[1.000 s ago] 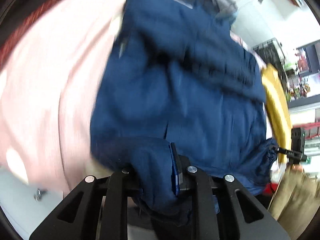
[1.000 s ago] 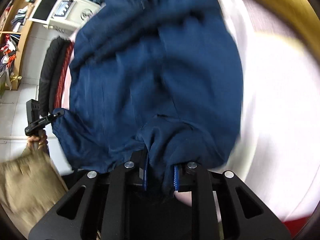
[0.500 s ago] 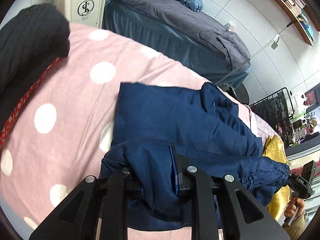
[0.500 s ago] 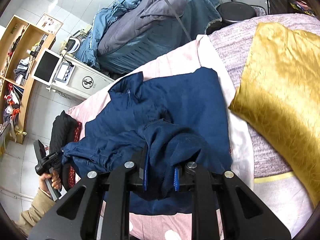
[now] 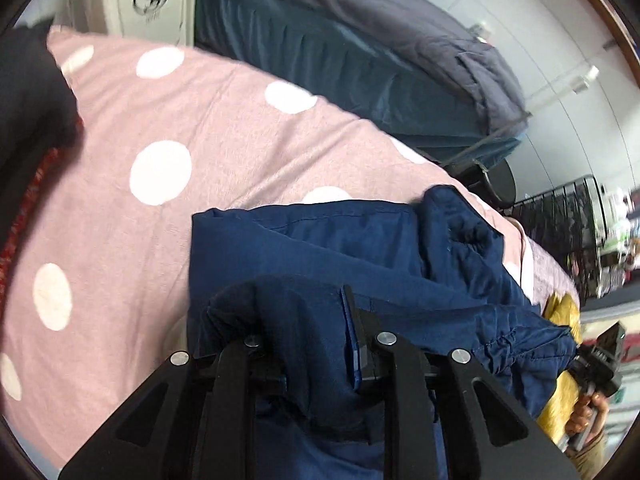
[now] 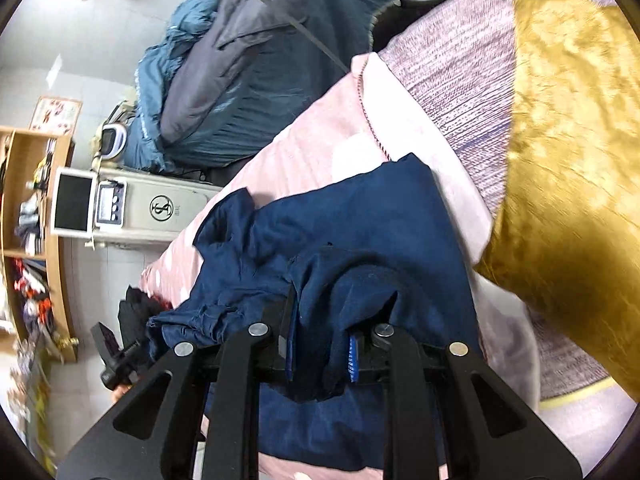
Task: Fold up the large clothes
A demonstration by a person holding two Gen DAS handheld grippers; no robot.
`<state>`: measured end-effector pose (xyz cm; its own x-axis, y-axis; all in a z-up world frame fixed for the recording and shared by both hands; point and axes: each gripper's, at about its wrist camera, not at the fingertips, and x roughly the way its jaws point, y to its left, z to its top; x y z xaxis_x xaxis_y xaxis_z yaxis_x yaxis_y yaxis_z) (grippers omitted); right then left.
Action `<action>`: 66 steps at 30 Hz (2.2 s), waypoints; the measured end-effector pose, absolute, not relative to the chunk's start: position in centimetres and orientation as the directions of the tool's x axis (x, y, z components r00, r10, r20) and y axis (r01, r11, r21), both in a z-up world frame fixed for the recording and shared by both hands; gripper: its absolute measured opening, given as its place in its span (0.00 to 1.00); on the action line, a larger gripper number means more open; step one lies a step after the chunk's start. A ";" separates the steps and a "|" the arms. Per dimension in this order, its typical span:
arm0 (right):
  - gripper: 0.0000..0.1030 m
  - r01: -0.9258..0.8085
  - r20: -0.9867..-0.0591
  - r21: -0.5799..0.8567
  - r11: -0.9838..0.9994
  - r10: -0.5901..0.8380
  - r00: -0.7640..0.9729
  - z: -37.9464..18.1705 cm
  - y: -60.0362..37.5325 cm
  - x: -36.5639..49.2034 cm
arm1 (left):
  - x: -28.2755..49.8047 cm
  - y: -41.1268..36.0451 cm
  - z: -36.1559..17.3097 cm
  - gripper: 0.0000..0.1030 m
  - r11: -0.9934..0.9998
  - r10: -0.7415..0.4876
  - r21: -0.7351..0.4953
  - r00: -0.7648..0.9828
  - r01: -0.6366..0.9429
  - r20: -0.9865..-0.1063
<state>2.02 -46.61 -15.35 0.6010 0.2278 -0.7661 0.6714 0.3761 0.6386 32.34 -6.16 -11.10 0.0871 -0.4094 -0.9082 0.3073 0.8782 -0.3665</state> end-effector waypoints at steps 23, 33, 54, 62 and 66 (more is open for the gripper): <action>0.35 0.712 -0.608 0.699 -0.068 0.466 0.642 -23.5 -52.9 4.4 | 38.8 0.2 -12.2 0.42 0.568 -0.818 -0.810 -0.213 -0.144 -0.535; 0.43 0.698 -0.579 0.701 -0.142 0.457 0.675 -22.7 -53.5 3.3 | 40.9 7.3 -6.4 0.85 0.543 -0.826 -0.809 0.033 -0.225 -0.563; 0.71 0.614 -0.954 0.167 0.771 -0.030 0.298 -14.5 -43.7 1.3 | 27.9 1.0 -13.3 0.87 0.934 -0.241 -0.196 0.122 0.300 -0.963; 0.17 0.632 -0.955 0.183 0.753 -0.016 0.296 -16.8 -43.1 1.6 | 29.1 -2.8 -14.8 0.46 0.916 -0.216 -0.151 0.140 0.373 -0.966; 0.16 0.721 -0.948 0.226 0.655 -0.022 0.316 -16.7 -45.7 1.4 | 32.0 -4.0 -15.7 0.40 0.960 -0.138 -0.097 0.141 0.264 -0.980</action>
